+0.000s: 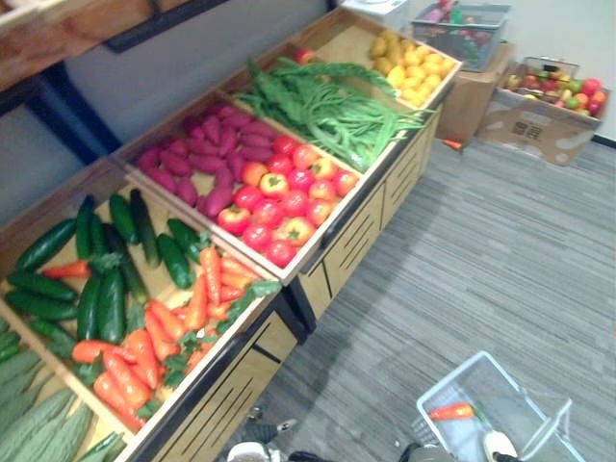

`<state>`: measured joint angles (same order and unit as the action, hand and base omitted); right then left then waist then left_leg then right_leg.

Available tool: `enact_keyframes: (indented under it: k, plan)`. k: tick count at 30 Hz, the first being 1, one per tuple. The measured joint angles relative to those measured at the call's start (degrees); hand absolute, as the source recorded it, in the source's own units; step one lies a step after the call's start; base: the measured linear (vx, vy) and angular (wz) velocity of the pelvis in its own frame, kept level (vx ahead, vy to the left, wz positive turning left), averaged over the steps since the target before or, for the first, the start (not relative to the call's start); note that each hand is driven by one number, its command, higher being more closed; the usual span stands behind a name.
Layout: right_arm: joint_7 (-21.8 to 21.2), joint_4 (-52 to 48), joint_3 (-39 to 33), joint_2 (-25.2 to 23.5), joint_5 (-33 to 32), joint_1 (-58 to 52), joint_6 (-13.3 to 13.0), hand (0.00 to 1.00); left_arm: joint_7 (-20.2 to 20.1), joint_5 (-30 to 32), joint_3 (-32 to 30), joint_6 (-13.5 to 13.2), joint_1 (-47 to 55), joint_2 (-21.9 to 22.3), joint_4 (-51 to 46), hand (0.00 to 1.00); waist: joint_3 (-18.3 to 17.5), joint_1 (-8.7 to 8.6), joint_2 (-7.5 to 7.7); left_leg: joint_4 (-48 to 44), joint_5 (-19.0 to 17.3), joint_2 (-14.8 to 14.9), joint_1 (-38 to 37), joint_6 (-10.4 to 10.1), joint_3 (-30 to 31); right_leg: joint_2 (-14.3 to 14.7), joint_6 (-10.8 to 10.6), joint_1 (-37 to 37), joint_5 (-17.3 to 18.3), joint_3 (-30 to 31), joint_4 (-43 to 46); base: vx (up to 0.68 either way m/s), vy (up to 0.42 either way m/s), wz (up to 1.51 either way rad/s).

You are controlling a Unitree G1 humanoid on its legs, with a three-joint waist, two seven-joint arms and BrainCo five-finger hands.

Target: Pick vegetable in the basket

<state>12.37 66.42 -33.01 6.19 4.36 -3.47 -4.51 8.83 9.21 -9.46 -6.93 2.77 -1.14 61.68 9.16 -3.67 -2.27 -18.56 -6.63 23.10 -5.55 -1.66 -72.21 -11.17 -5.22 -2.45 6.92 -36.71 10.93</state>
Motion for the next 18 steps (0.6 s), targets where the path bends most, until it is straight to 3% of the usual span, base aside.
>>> enact_keyframes:
  k: [2, 4, 6, 7, 8, 9, 11, 13, 15, 17, 18]
  plan:
    - [0.03, -0.05, 1.18, 0.55, 0.03, -0.18, -0.07, 1.00, 0.10, 0.00, -0.19, 0.04, 0.66, 0.26, -0.02, 0.00, -0.52, -0.95, -0.88, -2.56, 0.55, 2.75, -1.24, -0.26, -1.12, 1.79, 0.94, 0.03, 0.88, 1.51, 0.03, -0.08, -0.155, -0.51]
    - [-0.02, -0.08, 2.07, 0.80, 0.07, -0.65, -0.41, 1.00, 0.31, -0.15, -1.63, 0.05, 0.91, 0.63, -0.09, 0.00, -0.46, -0.89, -0.79, -5.81, 1.42, 4.96, -2.45, -0.58, -0.75, 3.00, 1.60, 0.10, 1.70, 4.17, 0.03, -0.08, -0.128, -0.70]
    - [-0.12, -0.25, 3.34, 0.85, 0.07, -0.60, -1.36, 1.00, 1.05, -1.27, -2.53, 0.01, 0.94, 0.75, -0.23, 0.00, -0.21, -0.71, -0.36, -9.06, 4.83, 5.86, -2.31, 0.25, 7.09, 3.33, 2.10, 0.57, 2.01, 8.82, -0.12, -0.08, -0.128, -0.96]
    - [-0.13, -0.25, 4.76, 0.98, 0.04, -0.60, -1.79, 1.00, 1.44, -2.56, -3.38, -0.03, 1.10, 0.78, -0.22, 0.00, 0.05, -0.64, 0.39, -11.02, 6.56, 5.40, -0.64, 1.11, 14.71, 3.34, 2.30, 0.92, 2.12, 12.05, -0.56, -0.05, -0.084, -1.35]
    - [-0.20, -0.50, 6.26, 1.27, 0.02, 0.14, -2.27, 1.00, 2.00, -4.39, -3.84, -0.05, 1.34, 1.00, -0.41, 0.00, 0.16, -0.48, 0.15, -10.13, 4.42, 1.65, 2.62, -1.07, 28.08, 2.85, 2.34, 1.87, 1.68, 16.26, -0.93, -0.02, -0.017, -1.56]
    - [-0.28, -0.13, 6.98, 2.00, 0.02, 0.89, -2.33, 1.00, 2.09, -4.71, -3.97, -0.09, 1.63, 1.32, -0.87, 0.00, 0.17, -0.38, -0.03, -7.12, 1.87, -2.98, 3.68, -2.64, 37.75, 2.39, 2.36, 3.17, 1.29, 19.43, -0.94, -0.04, 0.074, -1.68]
    - [-0.34, -0.06, 8.62, 2.17, 0.01, 0.91, -2.56, 1.00, 2.11, -4.74, -3.89, -0.49, 1.87, 1.14, -1.38, 0.00, 0.19, 0.28, -0.13, -1.40, -0.23, -9.31, 4.24, -3.76, 50.27, 2.81, 2.27, 4.22, 0.28, 24.96, -1.70, -0.05, 0.129, -1.54]
    - [-0.41, -0.07, 8.59, 1.99, -0.16, -0.03, -2.55, 1.00, 2.03, -4.74, -3.83, -0.97, 1.86, 1.22, -1.39, 0.00, 0.19, 0.54, -0.13, 2.57, -0.18, -9.93, 4.80, -3.77, 53.08, 3.69, 1.85, 4.21, -0.02, 27.61, -2.06, -0.01, 0.133, -0.90]
    - [-0.40, -0.11, 8.54, 2.11, -0.75, -0.64, -2.56, 1.00, 2.01, -4.74, -3.85, -1.41, 1.86, 1.26, -1.38, 0.00, 0.09, 0.61, -0.28, 7.64, 2.63, -10.70, 6.44, -4.28, 56.39, 4.10, 0.79, 5.24, -0.50, 29.66, -2.10, -0.02, 0.183, -0.54]
    - [-0.47, -0.30, 8.65, 2.11, -0.80, -0.51, -3.46, 1.00, 2.08, -5.25, -4.00, -1.78, 1.68, 0.63, -1.41, 0.00, -0.95, 0.68, -0.23, 10.97, 2.03, -13.56, 6.48, -5.27, 59.77, 2.93, -1.98, 6.40, -2.48, 32.63, -5.35, 0.04, 0.231, -0.43]
    - [-0.51, -0.29, 8.64, 1.96, -0.79, -0.48, -3.73, 1.00, 2.08, -5.32, -4.00, -1.85, 1.39, 0.55, -1.39, 0.00, -0.62, 0.69, 0.22, 11.38, 1.98, -14.33, 6.61, -5.25, 60.25, 2.54, -2.27, 6.35, -3.34, 33.00, -6.54, 0.07, 0.272, -0.20]
